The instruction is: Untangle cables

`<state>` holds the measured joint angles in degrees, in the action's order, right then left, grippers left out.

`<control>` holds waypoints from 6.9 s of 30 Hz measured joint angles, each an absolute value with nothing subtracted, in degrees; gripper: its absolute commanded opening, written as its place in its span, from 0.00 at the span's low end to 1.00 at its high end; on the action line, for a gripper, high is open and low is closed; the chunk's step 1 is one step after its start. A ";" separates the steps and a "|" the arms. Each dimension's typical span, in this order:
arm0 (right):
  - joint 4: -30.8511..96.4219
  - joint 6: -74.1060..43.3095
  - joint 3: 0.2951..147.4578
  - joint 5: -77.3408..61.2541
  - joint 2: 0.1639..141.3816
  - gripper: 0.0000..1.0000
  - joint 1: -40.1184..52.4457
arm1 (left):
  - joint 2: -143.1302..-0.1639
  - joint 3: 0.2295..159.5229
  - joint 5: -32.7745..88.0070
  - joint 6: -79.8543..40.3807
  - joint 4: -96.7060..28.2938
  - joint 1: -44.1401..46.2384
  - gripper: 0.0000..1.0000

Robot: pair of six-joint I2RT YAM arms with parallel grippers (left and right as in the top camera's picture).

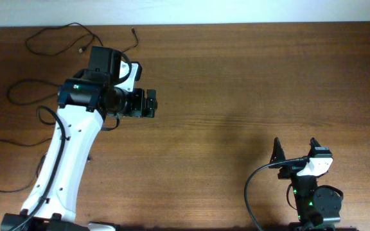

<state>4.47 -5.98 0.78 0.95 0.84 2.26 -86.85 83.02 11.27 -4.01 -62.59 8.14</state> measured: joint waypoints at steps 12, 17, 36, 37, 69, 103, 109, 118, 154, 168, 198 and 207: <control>4.45 -5.34 0.78 0.93 0.84 0.98 2.26 | -86.85 83.02 11.27 -4.01 -62.59 8.14 0.99; 4.45 -5.32 0.78 0.93 0.84 0.98 2.26 | -86.85 83.02 11.27 -4.01 -62.59 8.14 0.99; 4.43 -5.13 0.78 0.95 0.84 0.98 2.26 | -86.85 83.02 11.27 -4.01 -62.59 8.14 0.99; 4.45 -5.10 0.78 0.95 0.84 0.98 2.26 | -86.85 83.02 11.27 -4.01 -62.59 8.14 0.99; 4.43 -5.10 0.78 0.95 0.84 0.98 2.26 | -86.85 83.02 3.44 -3.86 -62.57 8.19 0.99; 4.43 -4.80 0.78 0.95 0.84 0.98 2.26 | -83.02 83.02 -2.00 -3.86 -65.58 8.19 0.99; 4.43 -4.75 0.78 0.95 0.84 0.98 2.26 | -78.87 83.02 -1.98 -3.86 -69.25 8.19 0.99; 4.43 -4.71 0.78 0.95 0.84 0.98 2.26 | -68.36 81.45 -1.91 -3.88 -73.23 8.19 0.99; 4.43 -4.71 0.78 0.95 0.84 0.98 2.26 | -36.58 50.39 1.52 -3.88 -62.41 8.19 0.99; 4.43 -4.73 0.78 0.95 0.84 0.98 2.26 | -23.70 42.13 3.11 -3.57 -50.89 8.19 0.99; 4.43 -4.71 0.78 0.95 0.84 0.98 2.26 | -5.28 17.98 12.58 1.54 -29.06 5.63 0.99; 4.43 -4.73 0.78 0.95 0.84 0.98 2.26 | -1.15 13.02 12.73 1.58 -16.58 5.63 1.00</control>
<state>4.43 -4.73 0.78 0.95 0.84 2.26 -1.15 13.02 12.73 1.58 -16.58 5.63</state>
